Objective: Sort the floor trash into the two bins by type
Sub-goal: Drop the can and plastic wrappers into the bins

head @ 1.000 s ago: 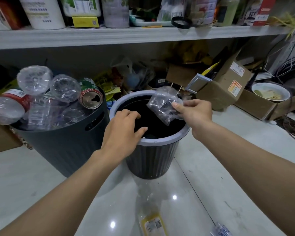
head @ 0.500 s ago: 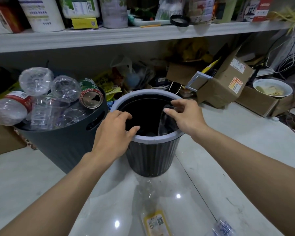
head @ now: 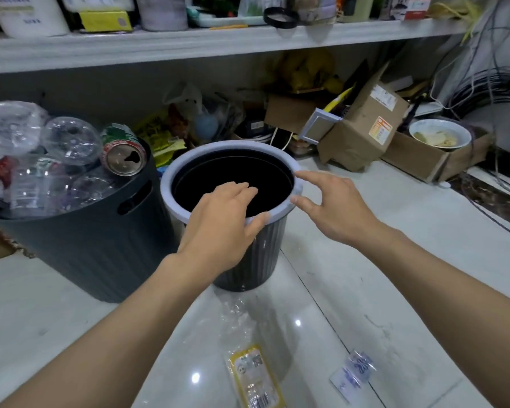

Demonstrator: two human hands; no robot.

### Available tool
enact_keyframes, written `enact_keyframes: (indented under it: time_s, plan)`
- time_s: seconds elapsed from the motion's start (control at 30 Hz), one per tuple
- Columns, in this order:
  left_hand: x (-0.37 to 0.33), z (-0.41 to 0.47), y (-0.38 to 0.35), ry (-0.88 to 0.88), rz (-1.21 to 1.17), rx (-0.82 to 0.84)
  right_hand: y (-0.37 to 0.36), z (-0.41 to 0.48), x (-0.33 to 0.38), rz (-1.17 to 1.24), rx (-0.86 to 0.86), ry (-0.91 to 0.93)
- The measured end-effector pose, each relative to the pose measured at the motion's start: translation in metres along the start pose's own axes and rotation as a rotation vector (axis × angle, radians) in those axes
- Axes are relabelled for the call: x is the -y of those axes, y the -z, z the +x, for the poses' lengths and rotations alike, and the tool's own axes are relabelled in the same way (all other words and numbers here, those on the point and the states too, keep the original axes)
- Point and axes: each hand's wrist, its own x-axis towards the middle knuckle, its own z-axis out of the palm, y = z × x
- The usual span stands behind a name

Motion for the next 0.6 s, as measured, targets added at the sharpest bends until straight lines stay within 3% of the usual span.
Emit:
enact_keyframes:
  time_s: [0.33, 0.6]
  plan:
    - [-0.055, -0.011, -0.033, -0.117, 0.155, 0.021, 0.013, -0.056, -0.029, -0.274, 0.109, -0.059]
    - [-0.079, -0.053, -0.084, -0.147, 0.132, 0.063, -0.016, -0.110, -0.066, -0.296, 0.150, -0.167]
